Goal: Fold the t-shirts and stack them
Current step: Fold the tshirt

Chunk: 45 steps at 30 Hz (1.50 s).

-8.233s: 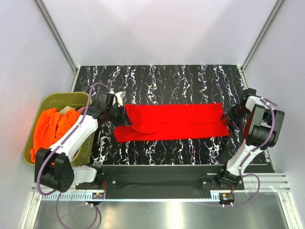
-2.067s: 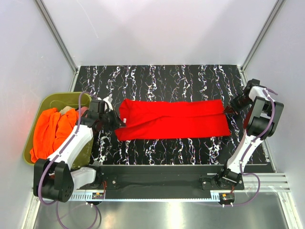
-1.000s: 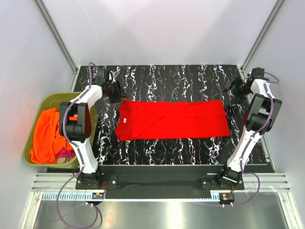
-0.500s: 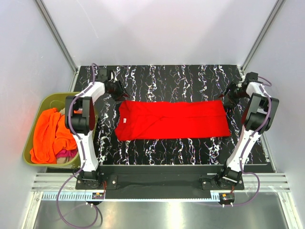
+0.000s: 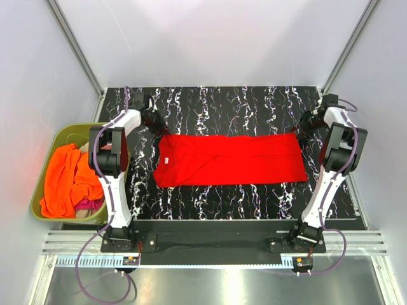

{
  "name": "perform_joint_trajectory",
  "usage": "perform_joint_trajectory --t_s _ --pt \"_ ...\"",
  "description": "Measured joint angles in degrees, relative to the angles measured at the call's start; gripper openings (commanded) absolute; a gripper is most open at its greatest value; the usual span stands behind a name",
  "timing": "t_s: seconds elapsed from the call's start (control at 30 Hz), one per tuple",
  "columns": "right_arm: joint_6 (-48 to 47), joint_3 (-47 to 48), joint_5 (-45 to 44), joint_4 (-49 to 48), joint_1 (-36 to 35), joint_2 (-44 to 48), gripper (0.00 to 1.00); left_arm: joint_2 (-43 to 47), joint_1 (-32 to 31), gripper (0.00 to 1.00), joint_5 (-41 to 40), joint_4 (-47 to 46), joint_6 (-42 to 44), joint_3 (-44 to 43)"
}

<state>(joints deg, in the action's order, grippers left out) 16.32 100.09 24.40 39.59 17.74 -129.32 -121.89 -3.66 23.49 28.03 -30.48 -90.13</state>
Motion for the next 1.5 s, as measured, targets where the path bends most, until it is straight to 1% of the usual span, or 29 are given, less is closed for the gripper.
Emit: perform_joint_trajectory --t_s 0.07,0.1,0.2,0.23,0.3,0.33,0.47,0.5,0.53,0.57,0.63,0.83,1.17,1.27,1.3,1.4,1.43,1.5 --pt "0.22 0.2 -1.31 0.11 -0.42 -0.15 0.38 -0.09 0.0 0.02 -0.24 0.24 0.0 -0.31" --pt "0.57 0.2 -2.08 0.15 -0.63 -0.2 0.3 -0.13 0.0 0.0 -0.42 0.39 0.07 -0.66" --pt "2.08 0.26 -4.37 0.31 -1.2 -0.42 0.19 -0.57 0.0 0.0 -0.83 0.39 0.26 -1.9" --pt "2.64 0.52 -4.9 0.55 -1.25 -0.57 0.09 -0.85 0.0 0.0 -0.94 0.22 0.24 -2.4" --pt "3.89 0.92 -5.75 0.7 -1.36 -0.85 0.04 -1.27 0.0 0.0 -1.25 -0.55 0.22 -2.89" --pt "4.61 0.94 -6.14 0.76 -1.36 -0.9 0.0 -1.36 0.0 0.0 -1.49 -0.83 0.2 -2.89" --pt "7.65 0.96 -7.63 0.96 -1.51 -0.87 0.0 -1.36 0.09 0.0 -2.97 -2.32 -0.04 -2.62" --pt "8.26 0.96 -7.82 1.01 -1.51 -0.87 0.0 -1.31 0.2 0.08 -2.95 -3.13 -0.24 -2.25" --pt "8.7 0.96 -7.89 1.01 -1.51 -0.87 0.0 -1.22 0.35 0.18 -2.95 -3.5 -0.46 -1.88" --pt "9.01 0.96 -7.89 1.03 -1.51 -0.87 0.01 -1.05 0.52 0.33 -2.93 -3.82 -0.87 -1.38" --pt "9.27 0.96 -7.93 1.03 -1.55 -0.87 0.01 -0.22 0.94 0.4 -2.95 -3.69 -1.6 0.11" --pt "9.4 0.96 -7.93 1.03 -1.55 -0.87 0.02 2.29 1.36 0.42 -2.73 -1.99 -3.48 2.47" --pt "9.25 0.94 -7.93 1.03 -1.55 -0.87 0.02 2.51 0.28 0.4 -1.2 -0.57 -6.01 3.02" --pt "9.22 0.94 -7.93 1.03 -1.55 -0.87 0.02 0.72 0.07 0.31 -0.96 -0.22 -6.51 1.22" --pt "9.22 0.96 -7.93 1.03 -1.55 -0.87 0.02 -0.35 -0.02 0.21 -0.92 -0.11 -6.67 0.07" --pt "9.25 0.98 -7.93 1.05 -1.55 -0.87 0.02 -3.72 -0.09 0.09 -0.79 0.33 -7.04 -3.37" --pt "9.27 1.05 -7.96 1.09 -1.55 -0.87 0.02 -4.59 -0.07 0.0 -0.81 0.83 -6.95 -4.33" --pt "9.33 1.16 -8.15 1.2 -1.55 -0.9 0.0 -5.95 -0.04 0.0 -1.05 1.66 -6.73 -5.95"
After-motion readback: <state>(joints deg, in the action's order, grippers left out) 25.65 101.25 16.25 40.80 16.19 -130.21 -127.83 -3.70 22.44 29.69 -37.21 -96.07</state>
